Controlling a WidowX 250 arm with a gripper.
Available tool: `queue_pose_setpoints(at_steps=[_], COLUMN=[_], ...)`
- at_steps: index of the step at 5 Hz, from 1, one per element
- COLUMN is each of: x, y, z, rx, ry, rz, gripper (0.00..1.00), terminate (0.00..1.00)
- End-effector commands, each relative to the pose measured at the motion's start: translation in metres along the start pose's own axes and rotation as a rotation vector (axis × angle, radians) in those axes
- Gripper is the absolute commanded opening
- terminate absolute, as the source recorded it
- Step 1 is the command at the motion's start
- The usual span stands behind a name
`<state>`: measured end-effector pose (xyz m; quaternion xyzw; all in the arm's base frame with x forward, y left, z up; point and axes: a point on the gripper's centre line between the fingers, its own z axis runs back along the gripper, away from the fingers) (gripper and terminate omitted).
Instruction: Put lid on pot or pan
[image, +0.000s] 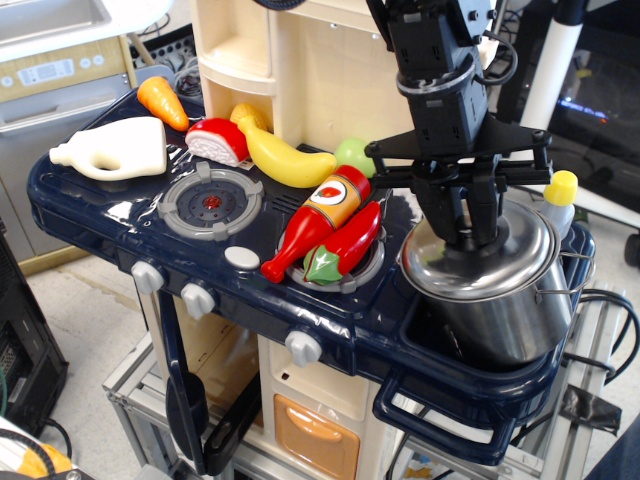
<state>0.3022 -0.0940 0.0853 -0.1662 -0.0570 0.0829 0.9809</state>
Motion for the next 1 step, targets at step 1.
queue_pose_setpoints(at_steps=[1], x=[0.0168], y=[-0.0042], z=[0.005], rx=[-0.039], ry=[-0.05], rz=[-0.043], gripper=[0.0], terminate=[1.0])
